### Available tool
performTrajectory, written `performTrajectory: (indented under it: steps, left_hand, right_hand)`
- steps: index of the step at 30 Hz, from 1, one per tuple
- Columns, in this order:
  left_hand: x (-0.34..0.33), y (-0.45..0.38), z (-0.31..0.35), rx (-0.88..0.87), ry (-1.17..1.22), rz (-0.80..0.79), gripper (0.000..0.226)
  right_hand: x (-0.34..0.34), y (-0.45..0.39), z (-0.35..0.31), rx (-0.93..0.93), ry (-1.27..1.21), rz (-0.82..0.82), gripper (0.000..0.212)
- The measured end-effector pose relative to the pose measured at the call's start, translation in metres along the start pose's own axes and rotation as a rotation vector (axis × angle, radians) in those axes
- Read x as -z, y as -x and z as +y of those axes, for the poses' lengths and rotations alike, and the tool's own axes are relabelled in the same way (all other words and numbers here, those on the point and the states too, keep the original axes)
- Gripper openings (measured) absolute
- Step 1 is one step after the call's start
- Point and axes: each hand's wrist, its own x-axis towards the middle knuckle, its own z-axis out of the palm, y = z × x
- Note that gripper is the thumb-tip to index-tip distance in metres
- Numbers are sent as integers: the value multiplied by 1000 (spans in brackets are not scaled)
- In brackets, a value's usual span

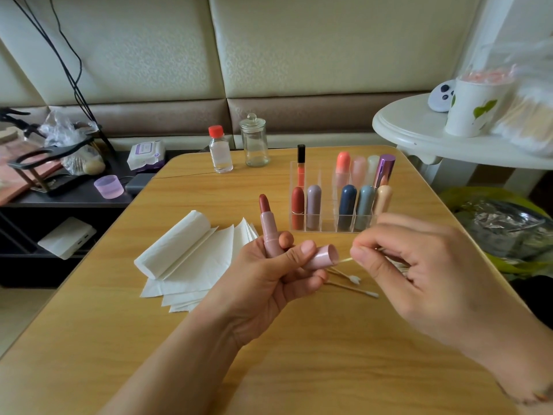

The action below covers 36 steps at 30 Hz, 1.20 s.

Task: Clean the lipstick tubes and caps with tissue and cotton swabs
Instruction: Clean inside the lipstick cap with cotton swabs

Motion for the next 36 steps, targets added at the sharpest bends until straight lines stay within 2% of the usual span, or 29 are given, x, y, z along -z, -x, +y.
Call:
performTrajectory:
  steps: [8, 14, 27, 33, 36]
  left_hand:
    - [4, -2, -3, -83, 43, -45, 36]
    - [6, -6, -6, -117, 64, -64, 38]
    - [7, -5, -6, -131, 33, -124, 40]
    - [9, -7, -6, -129, 88, -140, 37]
    - [11, -8, -6, -154, 88, -118, 37]
  right_hand:
    - [-4, 2, -3, 17, 42, 30, 27]
    - [-7, 2, -6, 28, 68, 76, 29]
    - [-17, 5, -9, -71, 52, 230, 27]
    - [-16, 5, -9, -131, 116, 205, 27]
    - [-12, 6, -9, -141, 164, 119, 29]
